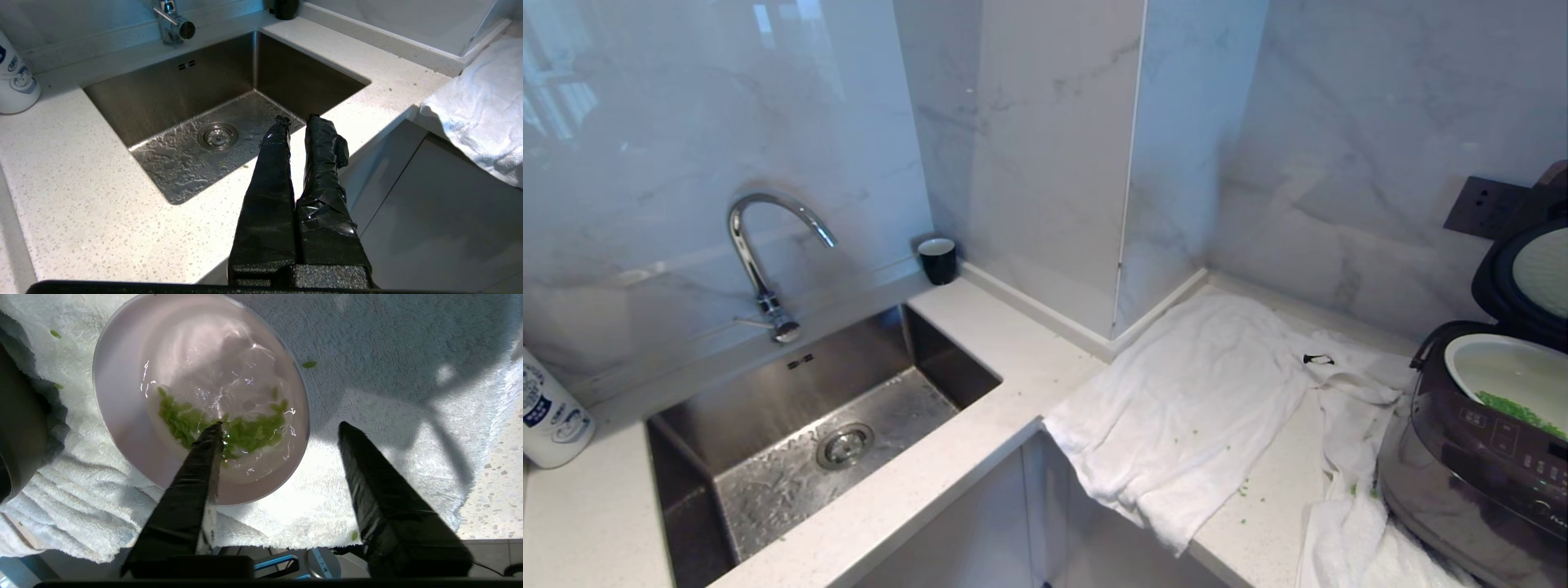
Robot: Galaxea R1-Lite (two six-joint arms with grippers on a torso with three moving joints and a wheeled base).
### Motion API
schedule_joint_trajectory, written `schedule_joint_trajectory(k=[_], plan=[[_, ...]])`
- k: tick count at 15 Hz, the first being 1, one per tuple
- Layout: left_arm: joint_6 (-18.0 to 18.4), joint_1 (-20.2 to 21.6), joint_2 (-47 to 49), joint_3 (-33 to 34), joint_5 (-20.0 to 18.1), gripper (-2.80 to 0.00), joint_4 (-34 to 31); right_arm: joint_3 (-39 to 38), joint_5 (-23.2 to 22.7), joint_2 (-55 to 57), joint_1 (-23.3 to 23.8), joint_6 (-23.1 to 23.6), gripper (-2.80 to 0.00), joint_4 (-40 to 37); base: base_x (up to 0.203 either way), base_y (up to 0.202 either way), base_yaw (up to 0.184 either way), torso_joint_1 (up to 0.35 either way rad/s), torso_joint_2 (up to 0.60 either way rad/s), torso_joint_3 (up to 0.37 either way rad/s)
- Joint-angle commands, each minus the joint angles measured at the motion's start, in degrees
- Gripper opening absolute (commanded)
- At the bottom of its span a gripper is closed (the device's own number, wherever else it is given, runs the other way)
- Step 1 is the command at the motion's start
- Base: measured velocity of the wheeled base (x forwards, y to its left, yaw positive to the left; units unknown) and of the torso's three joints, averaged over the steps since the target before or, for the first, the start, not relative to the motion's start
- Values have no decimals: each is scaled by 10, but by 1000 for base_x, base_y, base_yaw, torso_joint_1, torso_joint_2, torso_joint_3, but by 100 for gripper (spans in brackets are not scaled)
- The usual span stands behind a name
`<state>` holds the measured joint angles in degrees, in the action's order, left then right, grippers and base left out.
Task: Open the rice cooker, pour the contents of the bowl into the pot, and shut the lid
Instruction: Place the bowl on the table
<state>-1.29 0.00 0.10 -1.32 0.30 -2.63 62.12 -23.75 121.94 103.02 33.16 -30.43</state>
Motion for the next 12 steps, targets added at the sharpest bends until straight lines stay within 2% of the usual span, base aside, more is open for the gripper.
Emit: schedule_joint_trajectory(k=[1, 5, 9, 12], plan=[[-1, 0, 0, 0, 0, -280, 0, 0, -1, -1, 0, 2, 0, -2, 0, 0, 0, 0, 0, 0], [0, 0, 0, 0, 0, -280, 0, -5, -1, -35, 0, 2, 0, -13, 0, 0, 0, 0, 0, 0], [-1, -1, 0, 0, 0, -280, 0, 0, -4, -88, -4, 3, 0, -85, 0, 0, 0, 0, 0, 0], [0, -1, 0, 0, 0, -280, 0, -3, -10, -102, -6, 4, 0, -95, 0, 0, 0, 0, 0, 0]])
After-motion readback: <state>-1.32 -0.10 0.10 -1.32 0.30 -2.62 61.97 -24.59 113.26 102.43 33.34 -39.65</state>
